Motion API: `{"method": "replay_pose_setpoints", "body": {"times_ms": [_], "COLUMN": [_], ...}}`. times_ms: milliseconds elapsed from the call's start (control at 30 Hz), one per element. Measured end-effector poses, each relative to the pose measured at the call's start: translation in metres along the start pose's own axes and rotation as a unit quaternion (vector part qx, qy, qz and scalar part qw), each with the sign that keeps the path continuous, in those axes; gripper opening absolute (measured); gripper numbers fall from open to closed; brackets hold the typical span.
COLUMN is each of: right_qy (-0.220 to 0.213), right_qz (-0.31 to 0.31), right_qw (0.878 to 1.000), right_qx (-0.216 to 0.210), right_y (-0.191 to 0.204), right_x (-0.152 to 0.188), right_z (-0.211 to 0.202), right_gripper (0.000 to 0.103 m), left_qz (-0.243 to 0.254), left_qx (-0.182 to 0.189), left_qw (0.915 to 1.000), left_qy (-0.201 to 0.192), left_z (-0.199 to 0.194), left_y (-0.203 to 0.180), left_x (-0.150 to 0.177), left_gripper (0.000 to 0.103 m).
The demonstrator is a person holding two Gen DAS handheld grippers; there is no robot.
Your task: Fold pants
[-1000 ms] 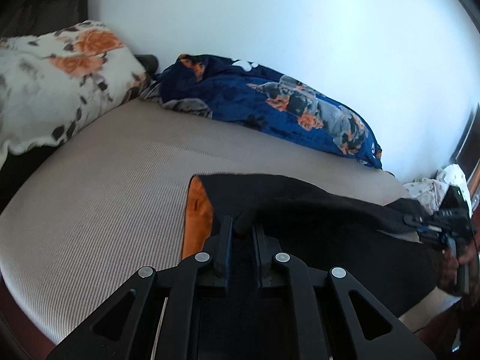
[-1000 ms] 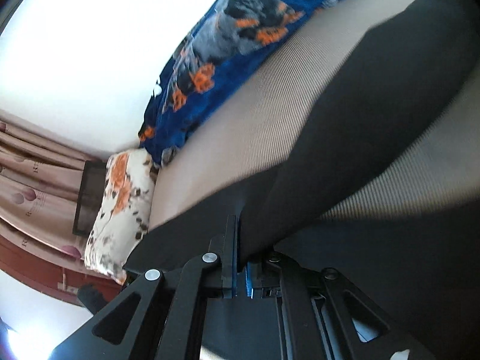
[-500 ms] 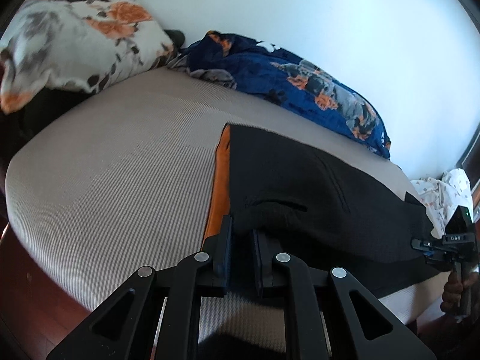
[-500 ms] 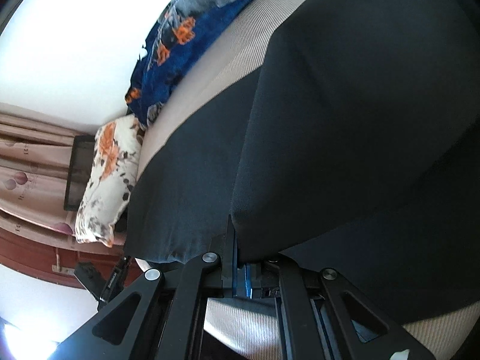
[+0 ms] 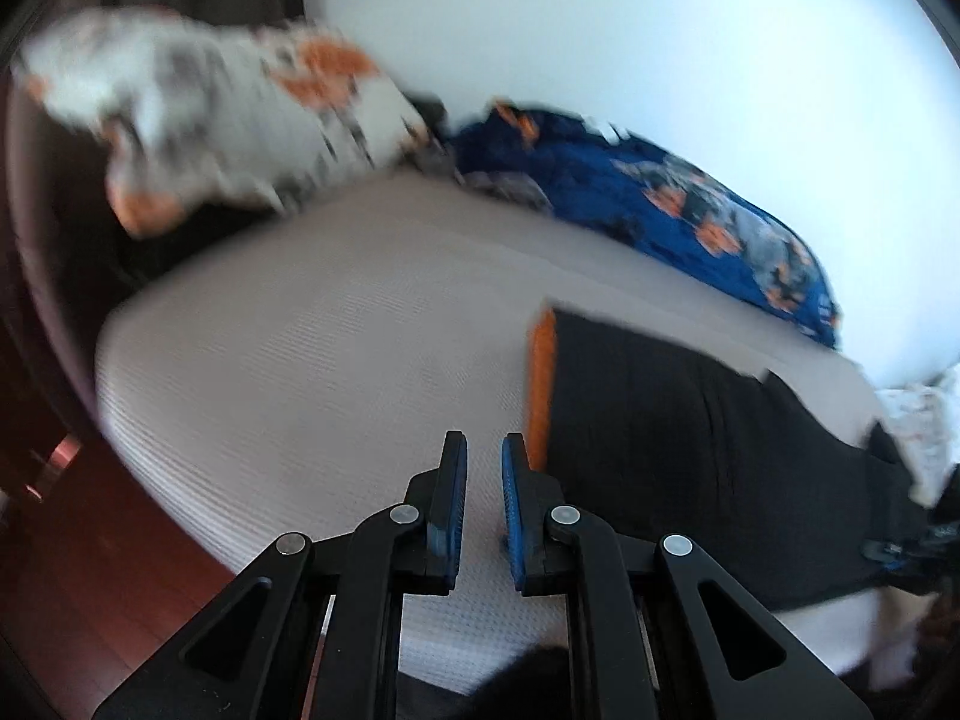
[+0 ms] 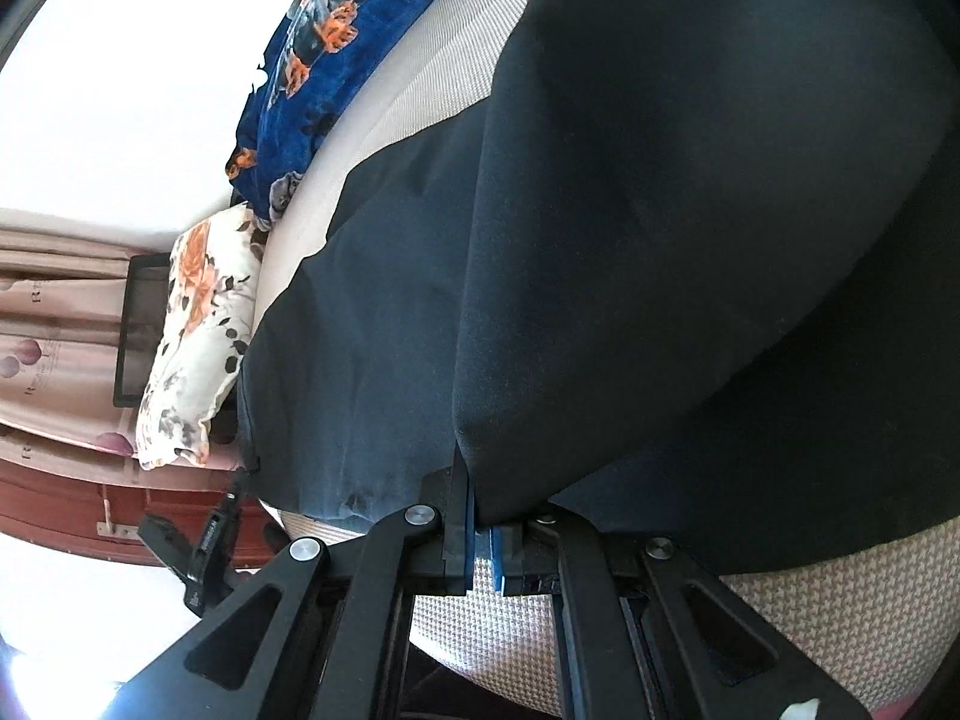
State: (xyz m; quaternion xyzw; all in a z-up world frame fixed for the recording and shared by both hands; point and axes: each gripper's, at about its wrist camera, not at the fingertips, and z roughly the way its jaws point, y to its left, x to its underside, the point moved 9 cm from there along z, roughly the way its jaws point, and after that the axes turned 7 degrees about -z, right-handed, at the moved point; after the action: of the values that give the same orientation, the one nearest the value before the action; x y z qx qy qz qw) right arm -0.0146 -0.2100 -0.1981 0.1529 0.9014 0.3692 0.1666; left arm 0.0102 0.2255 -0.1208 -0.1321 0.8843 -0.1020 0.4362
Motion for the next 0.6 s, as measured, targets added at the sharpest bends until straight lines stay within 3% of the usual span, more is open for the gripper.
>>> {"method": "replay_pose_setpoints", "body": {"times_ms": [67,133,267,333,400,467,600], "right_qy": [0.0,-0.001,-0.004,-0.004,-0.003,-0.007,-0.043], "right_qz": [0.003,-0.001,-0.014,-0.024,-0.031,-0.033,-0.017], "right_qw": [1.0,1.0,1.0,1.0,0.999,0.999,0.999], "right_qx": [-0.002,0.001,0.004,-0.002,-0.011,-0.015,-0.029], "right_y": [-0.001,-0.001,0.001,0.003,0.004,0.001,-0.02], "right_x": [0.001,0.001,0.0,0.0,-0.001,-0.003,-0.023], "right_z": [0.0,0.0,0.0,0.0,-0.003,-0.008,-0.039], "right_gripper": [0.005,0.005,0.005,0.007,0.008,0.012,0.035], "left_qz": [0.03,0.062,0.09,0.118,0.108,0.088,0.067], "left_qx": [-0.003,0.021,0.101,0.103,0.101,0.109,0.117], "left_qw": [0.9989,0.9972,0.9896,0.9821,0.9791,0.9804,0.9796], "left_qy": [-0.036,-0.037,0.048,0.104,0.14,0.138,0.149], "left_z": [-0.015,-0.017,0.013,0.037,0.054,0.055,0.058], "left_y": [-0.017,-0.044,-0.109,-0.127,-0.127,-0.124,-0.117], "left_x": [-0.014,-0.017,0.016,0.047,0.067,0.066,0.065], "left_gripper": [0.012,0.012,0.012,0.012,0.012,0.012,0.012]}}
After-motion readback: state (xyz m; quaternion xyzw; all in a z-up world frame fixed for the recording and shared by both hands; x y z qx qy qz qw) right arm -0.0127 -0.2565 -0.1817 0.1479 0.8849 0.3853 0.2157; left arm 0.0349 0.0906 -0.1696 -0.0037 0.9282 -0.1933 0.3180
